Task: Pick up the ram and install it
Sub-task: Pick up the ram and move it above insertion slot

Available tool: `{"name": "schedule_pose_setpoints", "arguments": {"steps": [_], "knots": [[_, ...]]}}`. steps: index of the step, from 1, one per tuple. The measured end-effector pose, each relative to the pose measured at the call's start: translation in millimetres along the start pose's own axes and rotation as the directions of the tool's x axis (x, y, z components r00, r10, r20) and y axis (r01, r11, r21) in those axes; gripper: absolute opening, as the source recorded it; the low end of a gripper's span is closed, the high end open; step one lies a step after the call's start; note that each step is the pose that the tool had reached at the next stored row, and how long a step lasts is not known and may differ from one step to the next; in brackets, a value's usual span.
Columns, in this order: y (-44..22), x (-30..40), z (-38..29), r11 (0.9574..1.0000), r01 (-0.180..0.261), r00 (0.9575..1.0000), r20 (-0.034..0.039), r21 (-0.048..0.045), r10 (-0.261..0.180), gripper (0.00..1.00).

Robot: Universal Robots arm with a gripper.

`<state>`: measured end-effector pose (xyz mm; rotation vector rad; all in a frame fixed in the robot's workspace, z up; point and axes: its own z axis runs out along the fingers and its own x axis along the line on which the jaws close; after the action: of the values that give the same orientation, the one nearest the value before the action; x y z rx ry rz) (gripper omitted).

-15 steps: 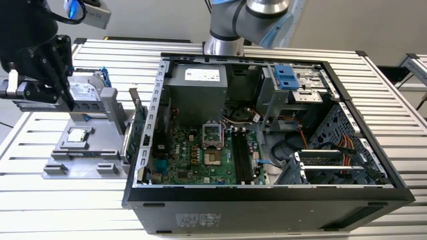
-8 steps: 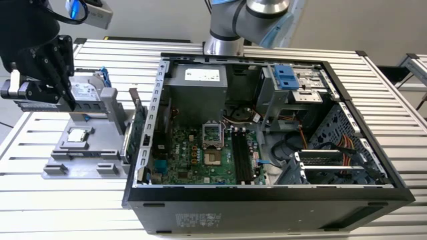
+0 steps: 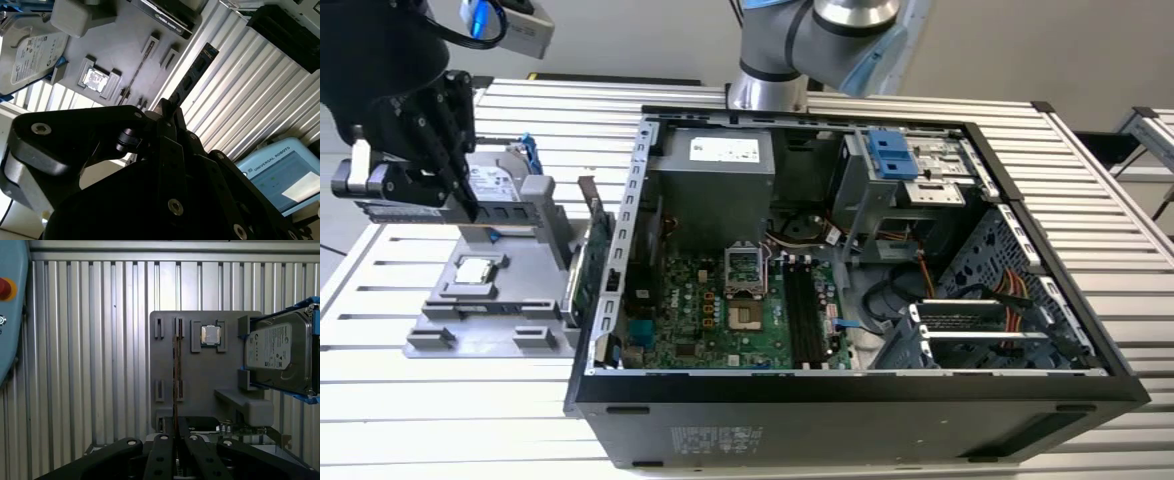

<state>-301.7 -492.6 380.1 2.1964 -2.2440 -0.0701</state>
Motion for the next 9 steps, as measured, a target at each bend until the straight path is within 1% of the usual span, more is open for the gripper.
{"name": "schedule_pose_setpoints", "arguments": {"steps": [9], "knots": [[-4.4,-0.1,-0.1,1.0000,0.000,1.0000,0.0000,0.0001,0.000,0.00]]}}
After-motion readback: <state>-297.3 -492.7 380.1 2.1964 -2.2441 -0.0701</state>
